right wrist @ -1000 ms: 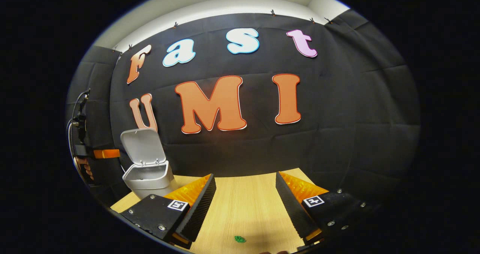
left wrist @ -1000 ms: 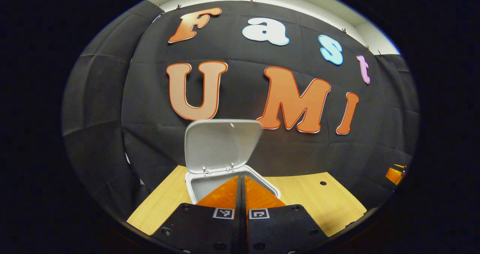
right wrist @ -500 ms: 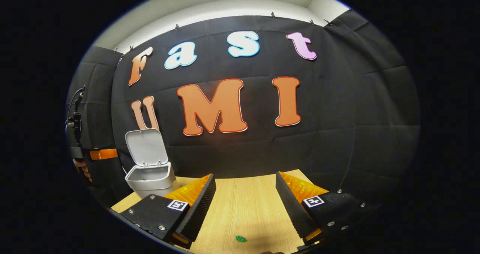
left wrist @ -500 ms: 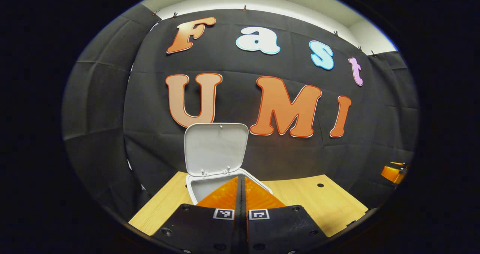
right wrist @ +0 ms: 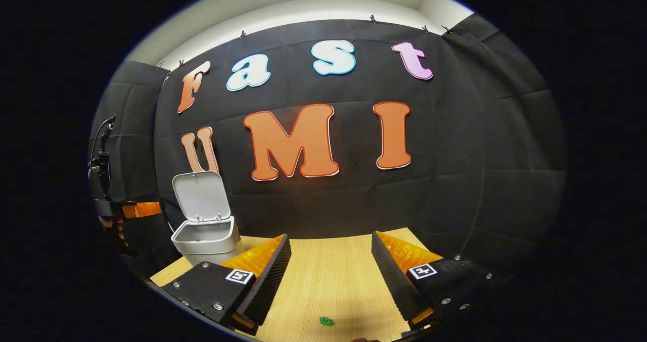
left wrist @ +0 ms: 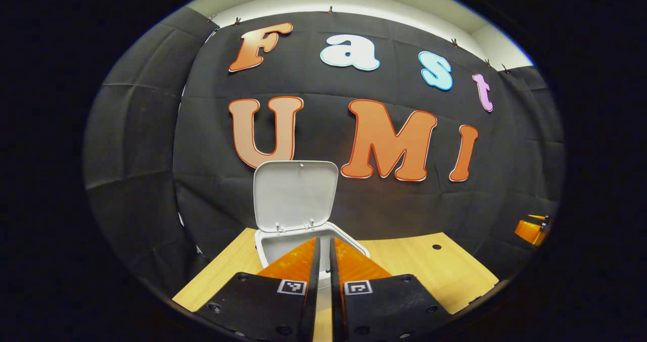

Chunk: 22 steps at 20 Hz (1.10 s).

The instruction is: Press the lid of the desktop garbage bin to open it, pick up the crumpled paper on the desktop and throw it into the bin, then pick up the pop can on the desktop and drop it into the bin, and finally close the garbage bin lid.

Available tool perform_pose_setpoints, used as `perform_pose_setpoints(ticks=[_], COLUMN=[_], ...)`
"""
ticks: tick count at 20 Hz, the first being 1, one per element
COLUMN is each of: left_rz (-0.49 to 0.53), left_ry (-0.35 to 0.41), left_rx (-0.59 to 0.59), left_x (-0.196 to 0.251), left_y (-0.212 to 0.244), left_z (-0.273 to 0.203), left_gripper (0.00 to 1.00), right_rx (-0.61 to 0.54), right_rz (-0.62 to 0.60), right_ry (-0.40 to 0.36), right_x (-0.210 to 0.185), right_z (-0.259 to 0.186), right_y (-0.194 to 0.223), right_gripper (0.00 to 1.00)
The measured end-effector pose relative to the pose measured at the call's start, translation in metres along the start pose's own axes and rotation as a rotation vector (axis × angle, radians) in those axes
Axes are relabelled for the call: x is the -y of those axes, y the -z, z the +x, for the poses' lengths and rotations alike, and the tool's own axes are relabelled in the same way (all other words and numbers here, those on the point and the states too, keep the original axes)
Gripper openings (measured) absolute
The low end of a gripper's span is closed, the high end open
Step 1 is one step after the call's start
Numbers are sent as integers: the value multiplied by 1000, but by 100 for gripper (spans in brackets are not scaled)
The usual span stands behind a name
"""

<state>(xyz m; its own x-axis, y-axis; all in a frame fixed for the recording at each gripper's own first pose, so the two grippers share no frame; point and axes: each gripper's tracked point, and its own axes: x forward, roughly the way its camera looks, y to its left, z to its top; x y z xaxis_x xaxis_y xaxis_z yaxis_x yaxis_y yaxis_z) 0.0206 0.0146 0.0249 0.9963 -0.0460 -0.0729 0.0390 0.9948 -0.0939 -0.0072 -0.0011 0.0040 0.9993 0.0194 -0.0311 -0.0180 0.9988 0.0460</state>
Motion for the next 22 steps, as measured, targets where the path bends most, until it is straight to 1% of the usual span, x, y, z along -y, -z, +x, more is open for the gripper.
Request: perform_pose_setpoints(ticks=[1,2,3,4,5,6,7,8,12,16,20,22], left_rz=[5,10,10,5,-3,-7,-5,0,6,27,32,25], left_ry=[1,5,5,15,18,18,14,8,6,6,17,25], left_rx=[3,3,-4,-4,-4,-4,-5,-5,-14,-23,-48,-63], left_x=[0,2,3,6,7,7,7,5,4,1,0,-1], left_y=[-1,0,3,4,4,6,8,9,14,21,33,41], left_z=[-1,-1,-1,-1,-1,-1,0,1,3,5,8,10], left_gripper=[21,23,36,41,58,76,93,93,93,93,92,93], right_rx=[-5,-10,-15,-21,-28,-35,-44,-53,-101,-175,-296,-376], right_rz=[6,9,9,7,3,-2,-8,-12,-38,-76,-84,-92], right_ry=[-5,-8,-11,-15,-20,-26,-31,-34,-36,-29,-41,-39], right_x=[-2,-2,-2,-4,-5,-6,-7,-8,-8,-2,0,3], right_z=[1,2,2,4,4,6,7,9,16,26,33,35], right_y=[2,3,5,7,9,12,15,19,37,70,124,160], right_gripper=[95,95,95,95,95,100,100,95,95,96,95,95])
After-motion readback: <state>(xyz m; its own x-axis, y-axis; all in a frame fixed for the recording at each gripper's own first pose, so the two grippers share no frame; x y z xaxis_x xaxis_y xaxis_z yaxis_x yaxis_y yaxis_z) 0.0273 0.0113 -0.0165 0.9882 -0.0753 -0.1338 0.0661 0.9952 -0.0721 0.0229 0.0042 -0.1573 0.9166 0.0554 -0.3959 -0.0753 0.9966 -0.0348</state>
